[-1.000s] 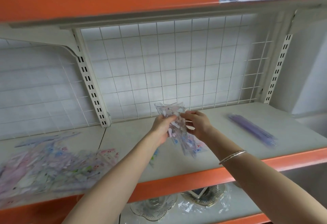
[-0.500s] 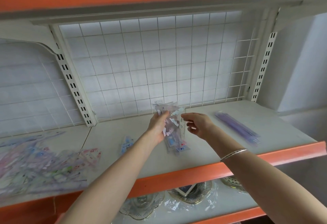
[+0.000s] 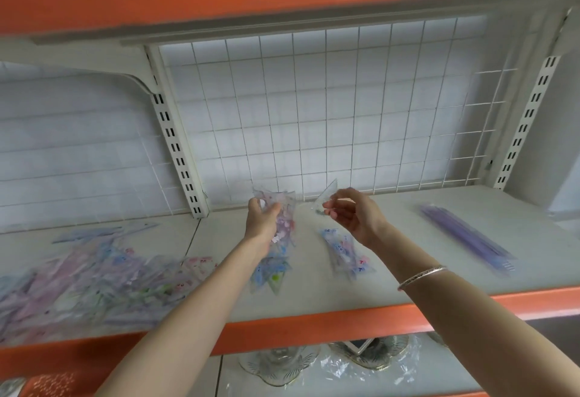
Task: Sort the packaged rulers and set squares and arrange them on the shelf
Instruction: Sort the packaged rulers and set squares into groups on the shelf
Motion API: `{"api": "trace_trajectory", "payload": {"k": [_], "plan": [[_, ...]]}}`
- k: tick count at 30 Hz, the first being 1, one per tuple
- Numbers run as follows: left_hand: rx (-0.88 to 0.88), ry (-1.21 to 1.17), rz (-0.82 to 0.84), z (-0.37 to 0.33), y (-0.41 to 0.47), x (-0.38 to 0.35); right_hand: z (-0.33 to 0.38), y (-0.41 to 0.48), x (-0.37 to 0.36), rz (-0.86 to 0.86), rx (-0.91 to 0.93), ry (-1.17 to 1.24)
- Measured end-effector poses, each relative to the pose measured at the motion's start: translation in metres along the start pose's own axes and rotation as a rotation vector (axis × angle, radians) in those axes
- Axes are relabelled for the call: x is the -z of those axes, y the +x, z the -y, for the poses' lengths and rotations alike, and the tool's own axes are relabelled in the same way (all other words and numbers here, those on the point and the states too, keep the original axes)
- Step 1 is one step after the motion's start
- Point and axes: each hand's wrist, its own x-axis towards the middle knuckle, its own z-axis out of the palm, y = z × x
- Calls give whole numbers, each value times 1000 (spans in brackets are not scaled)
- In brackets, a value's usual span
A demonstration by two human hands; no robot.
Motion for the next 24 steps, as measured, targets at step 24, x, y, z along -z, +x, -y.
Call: {"api": "trace_trajectory", "payload": {"k": [24], "plan": [[96, -37, -46, 8, 26, 109, -57, 4, -67, 100, -67, -522]]}}
